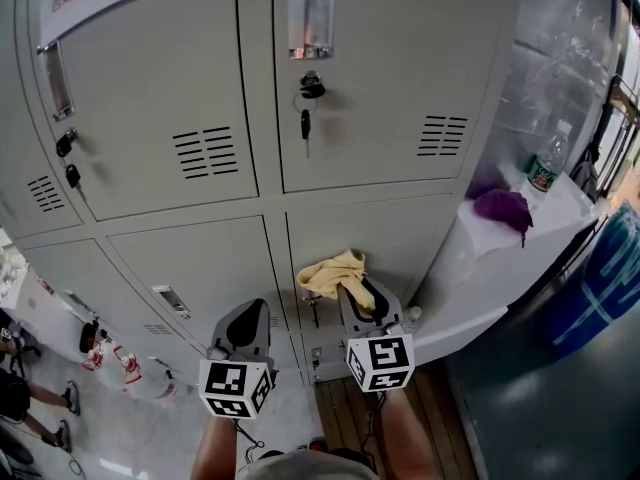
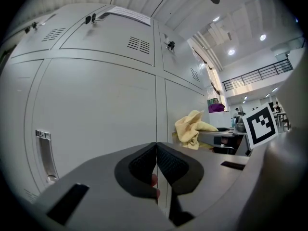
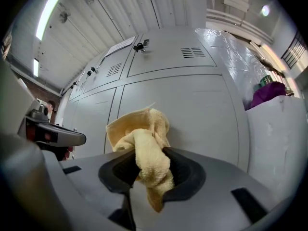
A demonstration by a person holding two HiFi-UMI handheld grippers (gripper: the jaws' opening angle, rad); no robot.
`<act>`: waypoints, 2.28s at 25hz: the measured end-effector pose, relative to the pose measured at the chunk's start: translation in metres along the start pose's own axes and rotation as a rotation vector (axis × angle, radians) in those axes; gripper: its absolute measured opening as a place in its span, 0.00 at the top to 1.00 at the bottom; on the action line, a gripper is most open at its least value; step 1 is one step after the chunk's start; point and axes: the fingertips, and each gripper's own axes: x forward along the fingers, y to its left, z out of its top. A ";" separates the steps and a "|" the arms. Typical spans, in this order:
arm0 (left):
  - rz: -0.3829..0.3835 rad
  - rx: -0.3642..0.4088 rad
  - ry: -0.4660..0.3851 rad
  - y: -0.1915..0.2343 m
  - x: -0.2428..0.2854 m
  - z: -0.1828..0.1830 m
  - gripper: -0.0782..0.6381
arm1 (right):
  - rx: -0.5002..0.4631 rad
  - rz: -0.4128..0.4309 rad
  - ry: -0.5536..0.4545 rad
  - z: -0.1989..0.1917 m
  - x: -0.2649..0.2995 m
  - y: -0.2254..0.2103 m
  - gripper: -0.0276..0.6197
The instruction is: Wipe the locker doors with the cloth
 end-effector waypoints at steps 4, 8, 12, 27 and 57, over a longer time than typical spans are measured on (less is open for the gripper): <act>-0.023 0.002 0.002 -0.008 0.006 -0.001 0.86 | -0.002 -0.033 0.009 -0.004 -0.004 -0.018 0.74; -0.038 0.002 0.005 -0.014 0.010 -0.001 0.86 | 0.003 -0.068 0.015 -0.007 -0.009 -0.036 0.74; -0.044 0.003 0.006 -0.017 0.012 -0.001 0.86 | 0.004 -0.091 0.022 -0.009 -0.012 -0.050 0.74; -0.059 0.004 0.017 -0.024 0.013 -0.005 0.86 | 0.011 -0.227 0.057 -0.022 -0.029 -0.109 0.75; -0.054 0.004 0.029 -0.031 0.007 -0.009 0.86 | 0.001 -0.223 -0.022 0.001 -0.076 -0.102 0.75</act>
